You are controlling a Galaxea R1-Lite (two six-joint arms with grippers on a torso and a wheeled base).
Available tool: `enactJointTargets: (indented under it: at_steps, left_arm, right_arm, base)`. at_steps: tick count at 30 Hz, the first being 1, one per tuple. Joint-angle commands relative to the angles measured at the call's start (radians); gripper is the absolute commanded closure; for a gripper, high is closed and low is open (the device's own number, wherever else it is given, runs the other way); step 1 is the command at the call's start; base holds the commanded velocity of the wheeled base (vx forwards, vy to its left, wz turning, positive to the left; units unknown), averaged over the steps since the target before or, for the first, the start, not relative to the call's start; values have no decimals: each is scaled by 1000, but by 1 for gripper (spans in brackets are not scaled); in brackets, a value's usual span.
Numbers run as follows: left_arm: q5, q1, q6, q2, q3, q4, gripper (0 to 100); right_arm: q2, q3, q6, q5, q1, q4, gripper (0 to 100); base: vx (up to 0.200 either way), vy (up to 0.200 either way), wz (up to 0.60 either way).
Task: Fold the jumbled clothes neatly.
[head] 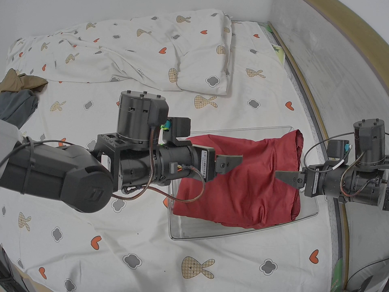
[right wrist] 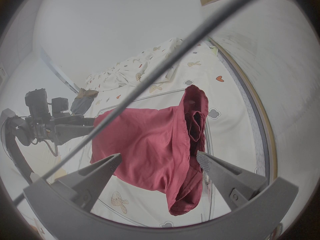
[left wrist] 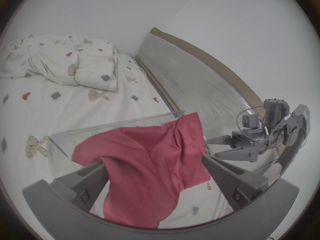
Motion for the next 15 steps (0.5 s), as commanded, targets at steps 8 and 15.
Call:
enactJointTargets:
  at_steps: [8, 15]
  left_arm:
    - [186, 23, 109, -107, -8, -1, 0]
    - [233, 53, 138, -170, -4, -1, 0]
  right_arm:
    - [-71, -2, -3, -7, 1, -7, 0]
    - [-109, -14, -5, -18, -4, -7, 0]
  base:
    - [0, 0, 0]
    - [0, 0, 0]
